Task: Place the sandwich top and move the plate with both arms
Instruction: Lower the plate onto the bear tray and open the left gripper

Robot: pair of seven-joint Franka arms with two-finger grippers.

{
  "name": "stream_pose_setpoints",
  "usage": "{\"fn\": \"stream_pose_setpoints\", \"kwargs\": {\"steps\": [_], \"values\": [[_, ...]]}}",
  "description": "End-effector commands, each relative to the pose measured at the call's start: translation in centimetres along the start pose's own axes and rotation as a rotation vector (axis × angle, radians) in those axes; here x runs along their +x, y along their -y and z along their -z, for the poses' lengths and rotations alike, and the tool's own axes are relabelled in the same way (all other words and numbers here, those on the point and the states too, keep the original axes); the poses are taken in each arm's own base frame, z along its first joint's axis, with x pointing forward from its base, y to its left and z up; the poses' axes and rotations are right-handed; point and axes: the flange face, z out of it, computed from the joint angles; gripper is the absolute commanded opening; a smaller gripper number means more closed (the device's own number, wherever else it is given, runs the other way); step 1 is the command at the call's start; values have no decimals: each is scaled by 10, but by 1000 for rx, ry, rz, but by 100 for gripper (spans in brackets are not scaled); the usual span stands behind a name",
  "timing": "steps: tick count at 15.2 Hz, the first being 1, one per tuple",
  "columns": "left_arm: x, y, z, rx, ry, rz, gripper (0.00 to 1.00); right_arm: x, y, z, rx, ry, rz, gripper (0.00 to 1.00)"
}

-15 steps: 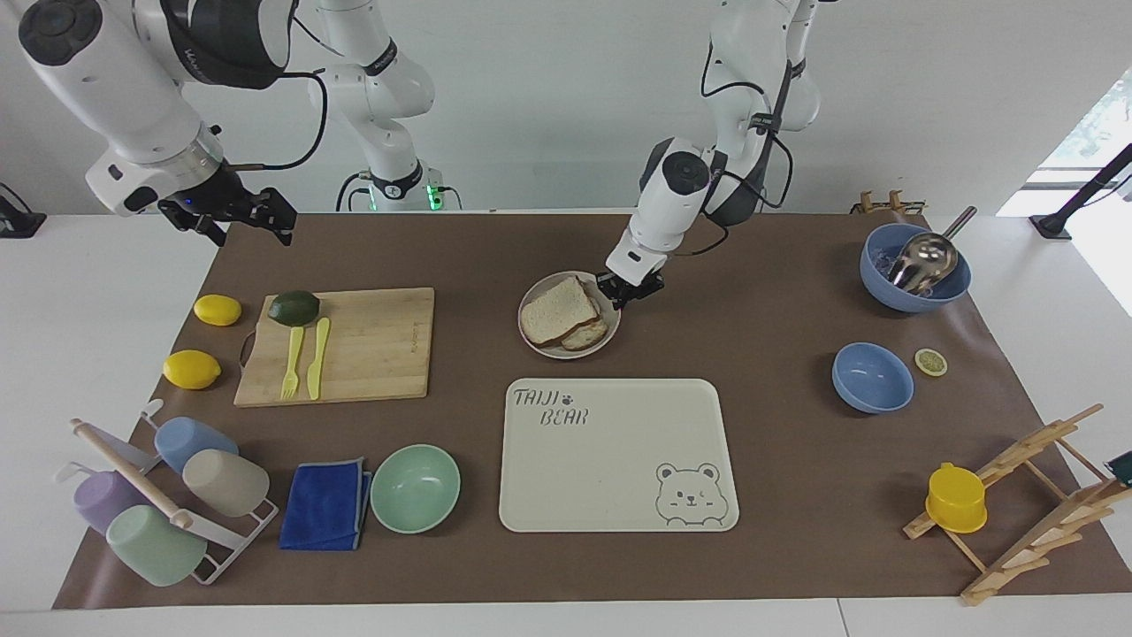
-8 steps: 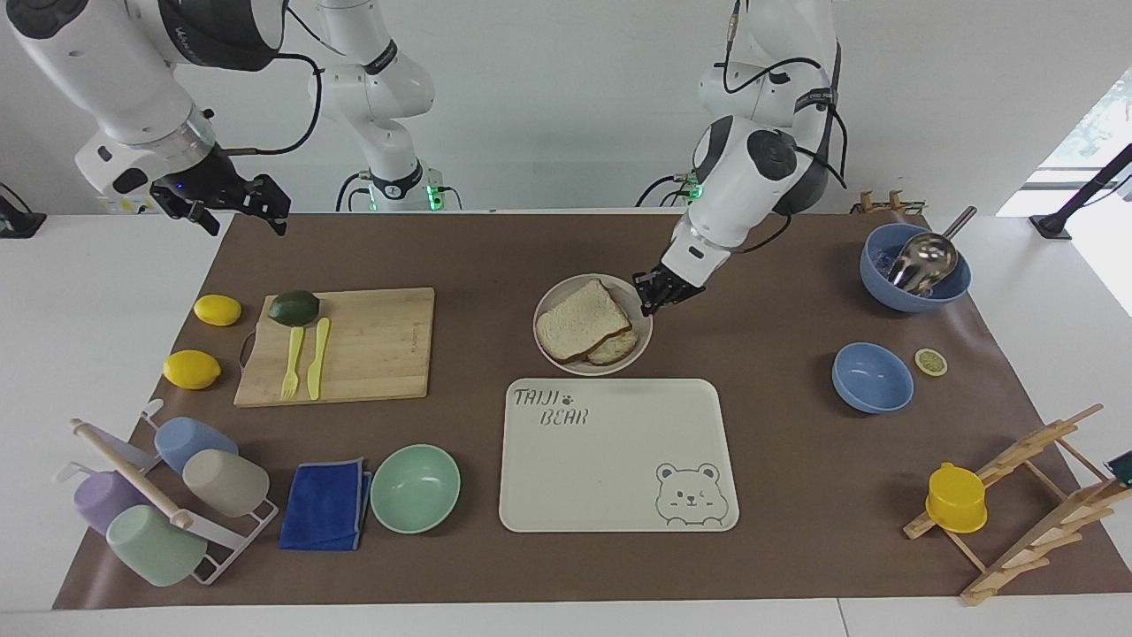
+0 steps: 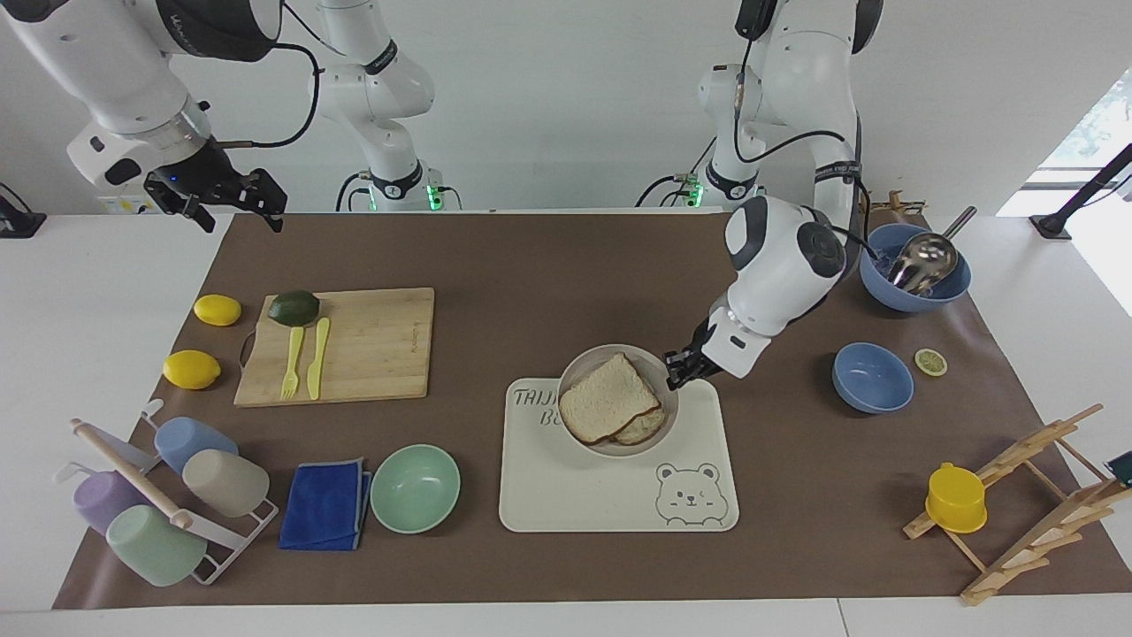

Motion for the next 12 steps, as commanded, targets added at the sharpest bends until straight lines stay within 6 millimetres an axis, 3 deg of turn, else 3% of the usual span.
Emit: {"fn": "stream_pose_setpoints", "kwargs": {"steps": [1,9,11,12], "values": [[31,1,-5,-31,52,-82,0,1,1,2,16,1,27,100],[37,1,-35,-46,-15,-99,0,0,1,4,16,-6,25,100],[30,-11,-39,-47,-15,-145,0,0,1,4,16,-6,25,100],[30,-9,-40,-40,-11,-149,23,0,2,4,15,-6,24,100]]}}
